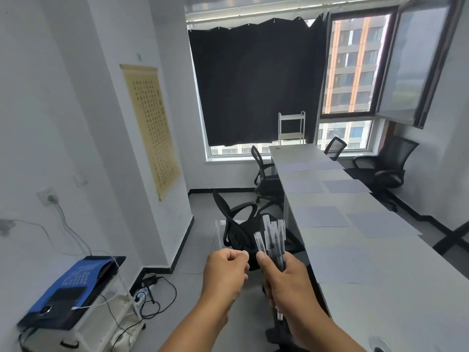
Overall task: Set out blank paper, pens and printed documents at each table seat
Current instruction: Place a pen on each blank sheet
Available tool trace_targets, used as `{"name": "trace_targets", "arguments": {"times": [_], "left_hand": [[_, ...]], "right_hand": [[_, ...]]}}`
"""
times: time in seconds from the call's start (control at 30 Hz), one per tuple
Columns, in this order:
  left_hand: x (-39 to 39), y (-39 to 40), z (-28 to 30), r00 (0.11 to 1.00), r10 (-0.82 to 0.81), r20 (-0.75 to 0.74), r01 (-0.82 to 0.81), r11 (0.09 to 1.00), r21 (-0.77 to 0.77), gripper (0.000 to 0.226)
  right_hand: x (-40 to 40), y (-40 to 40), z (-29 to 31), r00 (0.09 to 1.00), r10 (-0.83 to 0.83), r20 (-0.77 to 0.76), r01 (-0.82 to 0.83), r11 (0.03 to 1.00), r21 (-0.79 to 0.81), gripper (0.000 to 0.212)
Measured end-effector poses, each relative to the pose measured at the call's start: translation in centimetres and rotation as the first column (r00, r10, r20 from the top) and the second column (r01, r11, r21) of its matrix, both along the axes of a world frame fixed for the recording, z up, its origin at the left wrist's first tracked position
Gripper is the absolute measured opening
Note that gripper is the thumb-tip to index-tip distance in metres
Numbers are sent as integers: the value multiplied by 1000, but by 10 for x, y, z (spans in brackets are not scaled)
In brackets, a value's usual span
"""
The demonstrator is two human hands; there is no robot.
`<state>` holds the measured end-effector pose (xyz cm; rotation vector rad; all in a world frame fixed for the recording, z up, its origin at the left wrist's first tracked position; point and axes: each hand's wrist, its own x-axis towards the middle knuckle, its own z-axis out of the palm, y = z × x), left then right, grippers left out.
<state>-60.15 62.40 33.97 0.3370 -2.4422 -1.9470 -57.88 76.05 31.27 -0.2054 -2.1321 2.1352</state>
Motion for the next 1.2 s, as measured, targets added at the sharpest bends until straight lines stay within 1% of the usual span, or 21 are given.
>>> {"name": "trace_targets", "arguments": {"times": [0.1, 0.23, 0.43, 0.53, 0.67, 0.83, 0.93, 1.0, 1.2], "left_hand": [[-47, 3, -9, 1000, -23, 3, 23, 1000, -21, 21], [-121, 10, -14, 1000, -10, 11, 10, 999, -45, 20], [-216, 26, -9, 999, -25, 23, 26, 998, -55, 21], [-262, 42, -3, 997, -77, 12, 78, 996, -48, 21], [-319, 69, -4, 989, -146, -15, 146, 989, -15, 20], [-383, 99, -22, 954, -299, 17, 300, 953, -41, 20], [-429, 123, -31, 898, -439, 32, 440, 898, -32, 21], [-452, 138, -30, 866, -499, 32, 500, 866, -22, 21], [-495, 190, -30, 706, -706, 49, 705, 708, 31, 18]], "right_hand": [[-45, 3, -11, 1000, -17, 14, 18, 999, -34, 40], [-121, 10, -22, 999, -45, 11, 46, 997, -64, 47], [-205, 25, -10, 999, -41, 11, 42, 994, -101, 38], [-244, 43, -5, 997, -69, 17, 71, 993, -94, 38], [-288, 68, -9, 983, -173, 61, 178, 980, -86, 35], [-328, 86, -28, 935, -314, 166, 327, 944, -55, 38], [-358, 102, -35, 875, -444, 192, 460, 887, -47, 43], [-372, 110, -35, 832, -515, 206, 533, 845, -40, 43], [-392, 127, -37, 686, -695, 217, 716, 698, -24, 38]]}}
